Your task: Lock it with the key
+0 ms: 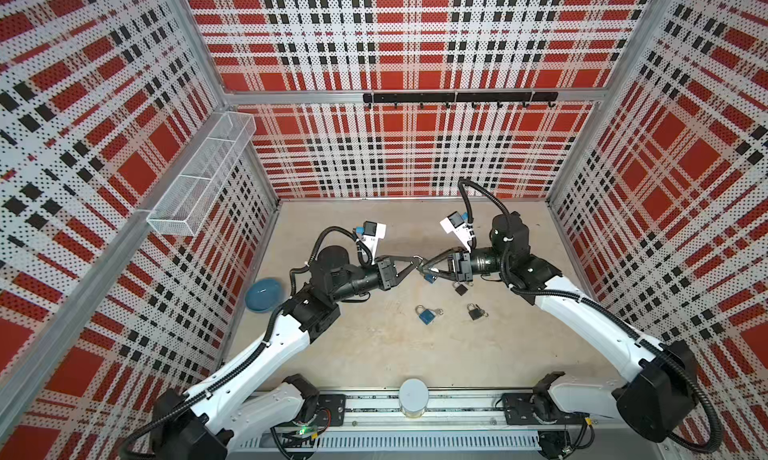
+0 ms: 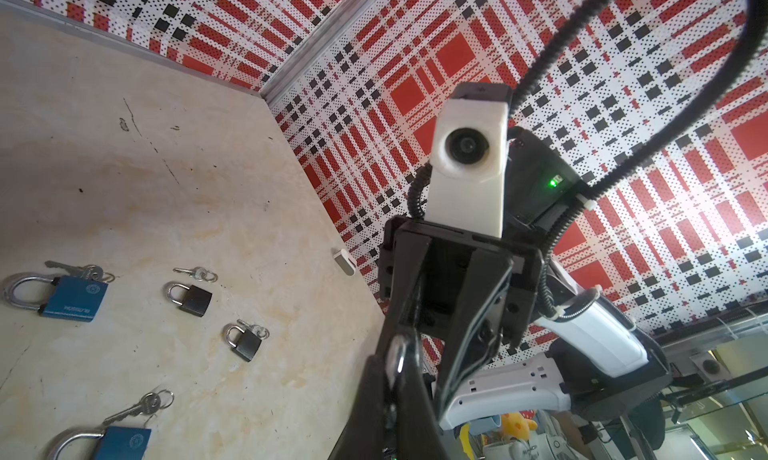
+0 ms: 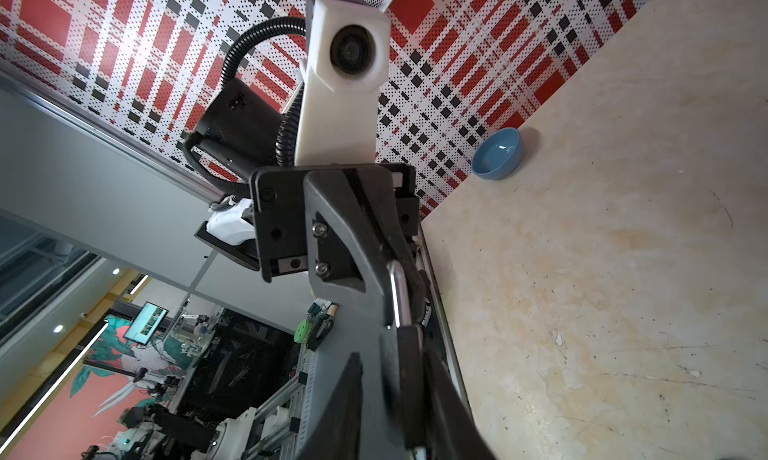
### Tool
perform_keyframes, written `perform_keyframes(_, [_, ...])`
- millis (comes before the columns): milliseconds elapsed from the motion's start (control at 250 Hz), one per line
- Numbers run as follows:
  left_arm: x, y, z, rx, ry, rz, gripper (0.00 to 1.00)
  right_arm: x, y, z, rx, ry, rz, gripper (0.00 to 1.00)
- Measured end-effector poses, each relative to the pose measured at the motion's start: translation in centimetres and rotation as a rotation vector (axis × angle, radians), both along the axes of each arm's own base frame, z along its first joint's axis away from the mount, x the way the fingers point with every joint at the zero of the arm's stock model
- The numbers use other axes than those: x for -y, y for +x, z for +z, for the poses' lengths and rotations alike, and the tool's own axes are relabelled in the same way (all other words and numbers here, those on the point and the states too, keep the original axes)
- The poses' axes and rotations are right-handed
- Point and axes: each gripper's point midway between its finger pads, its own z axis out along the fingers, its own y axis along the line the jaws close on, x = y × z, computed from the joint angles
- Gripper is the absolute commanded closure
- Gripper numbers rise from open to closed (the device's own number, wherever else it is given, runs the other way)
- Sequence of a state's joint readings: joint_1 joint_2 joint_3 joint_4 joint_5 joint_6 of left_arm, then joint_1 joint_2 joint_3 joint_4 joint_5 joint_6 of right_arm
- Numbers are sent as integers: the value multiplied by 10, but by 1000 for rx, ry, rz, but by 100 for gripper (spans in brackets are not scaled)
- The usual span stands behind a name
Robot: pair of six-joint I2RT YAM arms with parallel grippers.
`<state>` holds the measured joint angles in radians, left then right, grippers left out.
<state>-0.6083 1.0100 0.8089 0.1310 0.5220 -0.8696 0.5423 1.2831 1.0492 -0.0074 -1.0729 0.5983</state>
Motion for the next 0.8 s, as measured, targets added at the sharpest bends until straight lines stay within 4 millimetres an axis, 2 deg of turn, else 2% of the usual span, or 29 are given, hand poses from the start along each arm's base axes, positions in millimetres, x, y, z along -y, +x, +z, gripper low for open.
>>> perform_keyframes(220, [-16, 4, 2, -3, -16, 51, 100, 1, 2, 0, 11, 28, -10, 62])
perform_keyframes(380, [-24, 6, 9, 10, -32, 81, 100, 3, 0, 7, 32, 51, -12, 68])
perform_keyframes(796, [-26, 4, 15, 10, -50, 83, 100, 2, 4, 8, 10, 68, -16, 86])
